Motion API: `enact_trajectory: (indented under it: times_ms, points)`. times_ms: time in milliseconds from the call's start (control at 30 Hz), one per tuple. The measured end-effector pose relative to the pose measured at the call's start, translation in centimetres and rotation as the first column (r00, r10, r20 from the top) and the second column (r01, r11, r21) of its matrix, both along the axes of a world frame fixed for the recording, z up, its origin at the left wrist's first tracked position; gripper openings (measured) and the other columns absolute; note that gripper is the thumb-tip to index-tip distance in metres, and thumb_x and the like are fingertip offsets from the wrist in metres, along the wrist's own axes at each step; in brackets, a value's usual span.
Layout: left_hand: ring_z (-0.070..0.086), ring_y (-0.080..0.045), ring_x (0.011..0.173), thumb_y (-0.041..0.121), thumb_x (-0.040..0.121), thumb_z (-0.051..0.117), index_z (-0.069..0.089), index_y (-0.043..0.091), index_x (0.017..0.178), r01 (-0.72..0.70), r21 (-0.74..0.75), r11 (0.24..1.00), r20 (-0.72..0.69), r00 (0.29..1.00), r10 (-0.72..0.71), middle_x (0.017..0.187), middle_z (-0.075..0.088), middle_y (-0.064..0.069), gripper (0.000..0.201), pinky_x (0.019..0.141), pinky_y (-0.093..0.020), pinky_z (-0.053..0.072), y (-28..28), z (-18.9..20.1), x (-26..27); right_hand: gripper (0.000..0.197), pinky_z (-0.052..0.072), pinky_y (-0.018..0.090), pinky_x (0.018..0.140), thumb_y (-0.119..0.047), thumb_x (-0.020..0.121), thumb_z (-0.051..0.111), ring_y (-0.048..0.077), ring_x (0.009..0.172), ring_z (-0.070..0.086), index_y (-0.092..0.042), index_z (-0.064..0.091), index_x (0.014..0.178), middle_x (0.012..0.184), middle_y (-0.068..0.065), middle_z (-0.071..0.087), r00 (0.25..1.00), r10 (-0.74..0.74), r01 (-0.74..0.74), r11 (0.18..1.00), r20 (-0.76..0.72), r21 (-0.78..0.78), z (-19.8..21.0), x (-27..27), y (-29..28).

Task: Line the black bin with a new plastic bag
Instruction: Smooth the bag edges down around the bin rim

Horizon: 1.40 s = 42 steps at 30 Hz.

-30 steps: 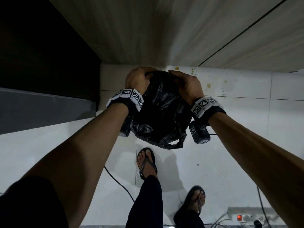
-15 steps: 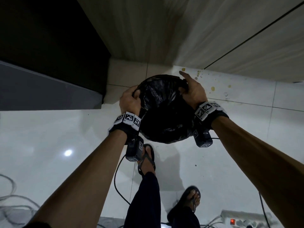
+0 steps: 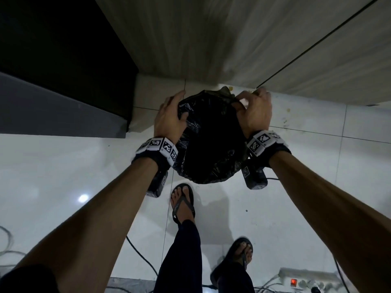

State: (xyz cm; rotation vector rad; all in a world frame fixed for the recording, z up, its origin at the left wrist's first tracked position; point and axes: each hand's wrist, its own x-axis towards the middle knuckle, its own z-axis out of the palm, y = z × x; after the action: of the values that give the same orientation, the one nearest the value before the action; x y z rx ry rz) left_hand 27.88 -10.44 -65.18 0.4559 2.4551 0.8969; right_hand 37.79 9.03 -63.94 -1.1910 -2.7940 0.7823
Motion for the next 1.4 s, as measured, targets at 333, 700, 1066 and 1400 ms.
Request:
enact_trajectory:
  times_ms: [333,700,1066,1400]
  points:
    - [0.055,-0.027,0.105,0.005,0.086,0.047,0.054,0.017,0.116,0.192,-0.004,0.981,-0.221,0.957,-0.188,0.116,0.058,-0.007,0.033,0.084,-0.038,0.049,3.2,-0.7,-2.5,0.038,0.054,0.041,0.068,-0.008,0.083,0.043,0.030,0.071,0.065,-0.017,0.044,0.120,0.087,0.008,0.074,0.949,-0.280,0.213,0.909,-0.146,-0.359,-2.5,-4.4,-0.7]
    - [0.052,-0.026,0.123,0.012,0.089,0.050,0.044,0.015,0.139,0.485,-0.055,0.873,-0.308,0.823,-0.477,0.136,0.055,-0.006,0.051,0.107,-0.033,0.037,3.1,-2.1,-1.3,0.040,0.052,0.035,0.091,-0.043,0.099,0.041,0.026,0.107,0.065,-0.034,0.047,0.138,0.124,0.000,0.067,0.955,0.291,-0.298,0.932,-0.063,-0.206,-3.6,-0.6,-0.8]
    - [0.064,-0.034,0.088,0.034,0.095,0.049,0.057,0.016,0.078,0.303,-0.129,0.944,0.218,0.937,-0.271,0.090,0.070,-0.016,0.026,0.065,-0.029,0.038,2.7,-4.0,-1.5,0.039,0.041,0.030,0.072,-0.049,0.096,0.047,0.033,0.098,0.065,-0.022,0.067,0.117,0.106,0.012,0.072,0.954,0.246,-0.167,0.909,0.169,-0.381,-5.3,2.5,0.4]
    - [0.037,-0.026,0.134,0.016,0.083,0.055,0.037,0.011,0.143,0.444,-0.069,0.893,-0.380,0.816,-0.435,0.147,0.039,-0.010,0.063,0.113,-0.033,0.029,3.0,-0.9,1.5,0.064,0.044,0.050,0.093,-0.030,0.085,0.062,0.037,0.121,0.045,-0.022,0.040,0.144,0.132,0.014,0.050,0.975,0.215,-0.214,0.977,0.055,-0.022,-3.0,3.4,-0.6]
